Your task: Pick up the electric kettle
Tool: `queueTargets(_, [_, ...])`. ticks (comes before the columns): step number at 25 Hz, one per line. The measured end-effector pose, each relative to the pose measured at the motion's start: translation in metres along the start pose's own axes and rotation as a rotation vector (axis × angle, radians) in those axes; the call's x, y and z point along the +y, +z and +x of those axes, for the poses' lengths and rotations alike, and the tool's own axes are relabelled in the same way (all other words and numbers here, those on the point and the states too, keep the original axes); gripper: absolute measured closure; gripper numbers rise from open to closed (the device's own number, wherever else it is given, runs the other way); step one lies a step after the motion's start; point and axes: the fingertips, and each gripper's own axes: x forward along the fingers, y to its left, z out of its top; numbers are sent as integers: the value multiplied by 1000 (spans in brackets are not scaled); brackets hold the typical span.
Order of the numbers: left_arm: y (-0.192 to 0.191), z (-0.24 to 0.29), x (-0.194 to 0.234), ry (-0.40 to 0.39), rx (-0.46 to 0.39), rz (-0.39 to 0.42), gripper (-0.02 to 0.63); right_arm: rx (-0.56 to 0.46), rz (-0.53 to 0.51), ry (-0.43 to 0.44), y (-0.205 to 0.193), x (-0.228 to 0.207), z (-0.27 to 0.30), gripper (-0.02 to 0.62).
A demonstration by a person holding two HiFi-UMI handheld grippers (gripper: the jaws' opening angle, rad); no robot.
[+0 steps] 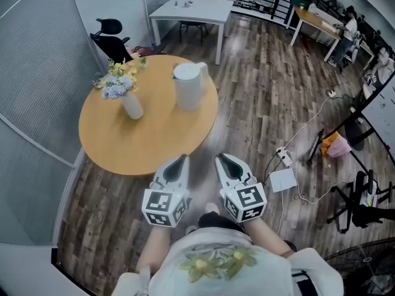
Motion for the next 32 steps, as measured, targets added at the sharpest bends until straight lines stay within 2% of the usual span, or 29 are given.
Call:
queueTargets(1, [1, 3, 3, 7, -3, -9, 600, 8, -2, 2, -1, -3, 4, 569])
queueTargets(2, [1, 7, 7, 13, -2, -11, 598, 16, -1, 5, -2, -6, 9, 526])
queueTargets(3, [0, 11, 10, 15, 3, -10, 587, 26, 3, 7, -3, -9, 14, 450])
queueTargets(4, [-1, 15, 12, 16, 11, -7, 570, 34, 8, 8, -5, -13, 18, 425])
queueTargets(8, [-5, 34, 24, 34, 53, 3, 378, 58, 26, 7, -9, -34, 35, 382])
queueTargets(11, [-8, 47, 36, 67, 85, 28, 334, 71, 27, 12, -10, -50, 46, 367])
queueTargets(19, [-4, 85, 60, 160, 108, 33, 331, 106, 14, 38, -12, -86, 77, 367])
queueTargets(32, [-1, 131, 76, 246, 117, 2, 333, 116, 0, 100, -12, -138, 109, 367])
